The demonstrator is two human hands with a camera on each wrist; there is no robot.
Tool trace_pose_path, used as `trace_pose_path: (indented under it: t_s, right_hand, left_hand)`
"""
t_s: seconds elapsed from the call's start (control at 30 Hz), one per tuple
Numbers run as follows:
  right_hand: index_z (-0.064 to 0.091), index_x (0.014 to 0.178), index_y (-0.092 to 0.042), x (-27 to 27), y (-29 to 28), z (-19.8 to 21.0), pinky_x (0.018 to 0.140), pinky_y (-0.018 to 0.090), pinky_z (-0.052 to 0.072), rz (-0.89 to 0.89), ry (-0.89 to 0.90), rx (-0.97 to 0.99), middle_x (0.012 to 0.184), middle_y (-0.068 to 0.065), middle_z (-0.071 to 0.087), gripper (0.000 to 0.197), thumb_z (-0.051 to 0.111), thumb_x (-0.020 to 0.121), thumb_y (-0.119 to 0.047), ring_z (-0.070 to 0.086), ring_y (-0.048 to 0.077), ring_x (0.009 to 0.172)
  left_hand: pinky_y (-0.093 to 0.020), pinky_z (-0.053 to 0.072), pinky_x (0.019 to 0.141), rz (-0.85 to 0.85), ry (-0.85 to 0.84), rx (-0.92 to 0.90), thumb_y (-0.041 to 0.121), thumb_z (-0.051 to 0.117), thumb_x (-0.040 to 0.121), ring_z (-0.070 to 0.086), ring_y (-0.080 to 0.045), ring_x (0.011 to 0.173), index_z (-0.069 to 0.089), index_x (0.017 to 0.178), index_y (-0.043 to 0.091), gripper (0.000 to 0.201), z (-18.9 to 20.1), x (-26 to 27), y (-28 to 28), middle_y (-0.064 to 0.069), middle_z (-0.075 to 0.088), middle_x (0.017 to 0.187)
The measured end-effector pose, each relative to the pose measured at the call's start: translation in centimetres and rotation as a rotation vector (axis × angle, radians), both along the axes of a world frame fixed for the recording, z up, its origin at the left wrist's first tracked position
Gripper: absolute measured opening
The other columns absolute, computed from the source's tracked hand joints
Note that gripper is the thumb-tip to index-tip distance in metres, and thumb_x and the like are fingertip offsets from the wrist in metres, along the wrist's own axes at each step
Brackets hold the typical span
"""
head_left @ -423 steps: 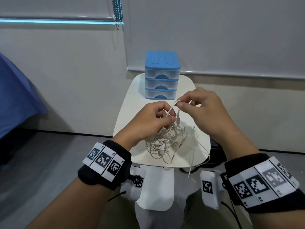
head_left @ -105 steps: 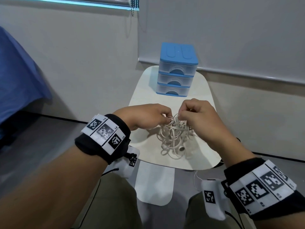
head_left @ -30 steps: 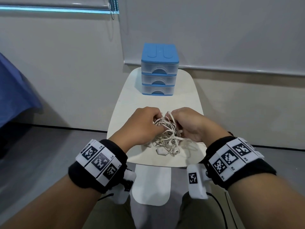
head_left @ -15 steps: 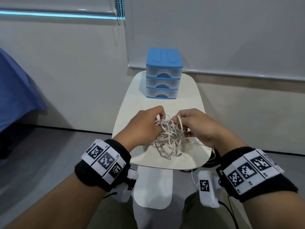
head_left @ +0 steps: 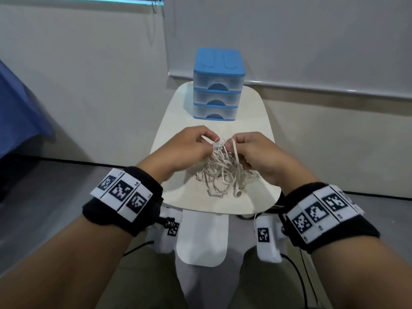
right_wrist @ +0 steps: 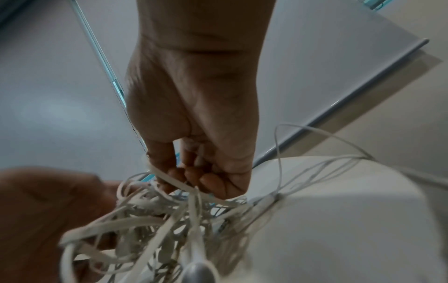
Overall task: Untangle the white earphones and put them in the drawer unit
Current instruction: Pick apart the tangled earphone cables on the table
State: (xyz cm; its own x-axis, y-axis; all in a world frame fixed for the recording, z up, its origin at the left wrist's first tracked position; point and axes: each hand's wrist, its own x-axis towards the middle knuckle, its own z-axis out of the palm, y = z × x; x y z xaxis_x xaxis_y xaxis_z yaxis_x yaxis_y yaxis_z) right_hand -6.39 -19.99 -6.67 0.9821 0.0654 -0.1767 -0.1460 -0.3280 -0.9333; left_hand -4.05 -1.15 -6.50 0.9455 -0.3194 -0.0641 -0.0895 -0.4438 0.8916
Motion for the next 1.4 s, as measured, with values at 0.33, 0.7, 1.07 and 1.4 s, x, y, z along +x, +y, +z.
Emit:
trace_pose_path:
  t_s: [0.33,0.7,1.07,1.4]
  right_hand:
    - [0.066,0.085,-0.017,2.8,1.8,1.0,0.052,0.027,0.024,-0.208,0.122,-0.031,0.063,0.004,0.049,0.01,0.064,0.082,-0.008,0.035,0.016,0.052]
    - [0.049,0.073,-0.021,4.3,1.9,0.9,0.045,0.018,0.024,-0.245,0.308,0.103,0.048,-0.004,0.038,0.024,0.041,0.093,-0.011,0.027,0.011,0.041]
    - [0.059,0.067,-0.018,4.4,1.5,1.0,0.053,0.023,0.019,-0.228,0.347,0.222,0.045,-0.007,0.029,0.038,0.042,0.099,-0.009,0.017,0.01,0.049]
    - [0.072,0.077,-0.016,3.1,0.2,0.3,0.051,0.022,0.03,-0.064,0.104,0.123,0.059,0.0,0.054,0.017,0.07,0.086,-0.002,0.042,0.01,0.048]
  left_hand:
    - [-0.015,0.048,0.053,0.167,0.022,-0.121,0.004,0.067,0.094,0.059,-0.008,0.06,0.074,0.105,0.014,0.017,-1.0,1.2,-0.6,-0.004,0.068,0.079]
    - [-0.012,0.037,0.037,0.29,0.144,-0.213,0.008,0.069,0.096,0.057,-0.001,0.042,0.077,0.106,0.005,0.012,-0.2,2.9,-1.5,-0.004,0.07,0.084]
    - [-0.03,0.038,0.058,0.239,0.25,-0.131,0.016,0.076,0.088,0.054,-0.026,0.075,0.081,0.089,0.013,0.006,-0.3,3.8,-1.2,-0.014,0.071,0.089]
    - [-0.013,0.038,0.042,0.218,0.167,-0.198,0.007,0.073,0.091,0.061,-0.002,0.049,0.077,0.101,0.015,0.013,0.2,3.0,-1.1,0.004,0.073,0.074]
